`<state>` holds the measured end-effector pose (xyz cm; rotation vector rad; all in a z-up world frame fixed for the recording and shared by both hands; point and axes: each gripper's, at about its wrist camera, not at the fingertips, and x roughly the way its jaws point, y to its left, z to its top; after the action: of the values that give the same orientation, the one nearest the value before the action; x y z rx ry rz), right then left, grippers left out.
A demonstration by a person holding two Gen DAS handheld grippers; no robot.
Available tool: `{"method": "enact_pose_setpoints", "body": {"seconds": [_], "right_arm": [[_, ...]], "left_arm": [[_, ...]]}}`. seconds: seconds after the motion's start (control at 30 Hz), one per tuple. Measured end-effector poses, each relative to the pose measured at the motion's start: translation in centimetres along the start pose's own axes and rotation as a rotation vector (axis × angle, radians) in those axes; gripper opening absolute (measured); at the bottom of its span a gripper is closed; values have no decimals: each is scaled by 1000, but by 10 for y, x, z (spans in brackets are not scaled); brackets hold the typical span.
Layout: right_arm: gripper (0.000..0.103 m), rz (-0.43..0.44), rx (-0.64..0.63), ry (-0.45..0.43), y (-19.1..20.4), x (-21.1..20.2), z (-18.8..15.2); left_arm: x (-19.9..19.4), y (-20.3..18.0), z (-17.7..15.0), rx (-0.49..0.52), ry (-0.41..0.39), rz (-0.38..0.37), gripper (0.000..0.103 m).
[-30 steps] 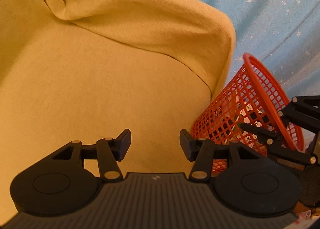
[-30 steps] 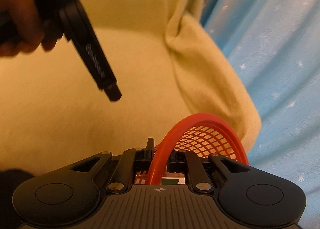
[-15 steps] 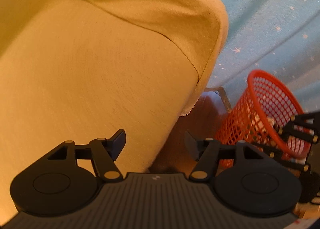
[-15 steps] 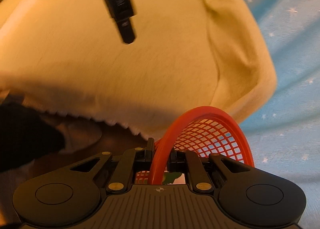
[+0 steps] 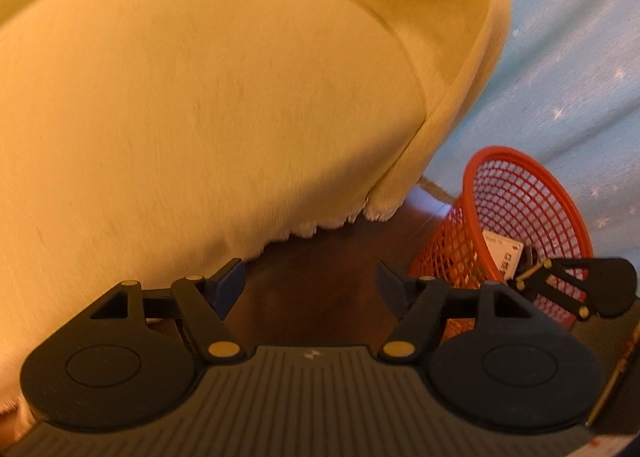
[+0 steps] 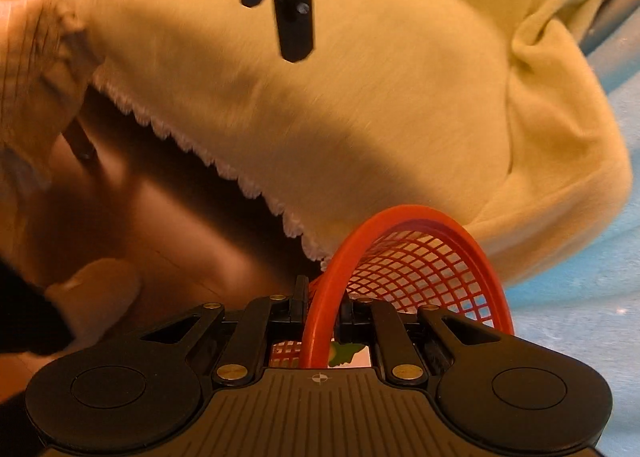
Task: Organize objects
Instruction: 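Lower the orange basket with the right gripper to the floor beside the sofa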
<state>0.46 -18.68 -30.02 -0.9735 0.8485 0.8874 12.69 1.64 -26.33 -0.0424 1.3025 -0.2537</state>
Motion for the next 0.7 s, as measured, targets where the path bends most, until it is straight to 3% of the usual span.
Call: {"method": "enact_pose_setpoints", "body": {"seconds": [0.47, 0.7], "right_arm": [[8, -51, -86, -16, 54, 180, -47], [9, -116, -68, -20, 75, 249, -61]], "left_arm": [[131, 31, -76, -68, 18, 0, 72], [165, 53, -99, -88, 34, 11, 72]]}}
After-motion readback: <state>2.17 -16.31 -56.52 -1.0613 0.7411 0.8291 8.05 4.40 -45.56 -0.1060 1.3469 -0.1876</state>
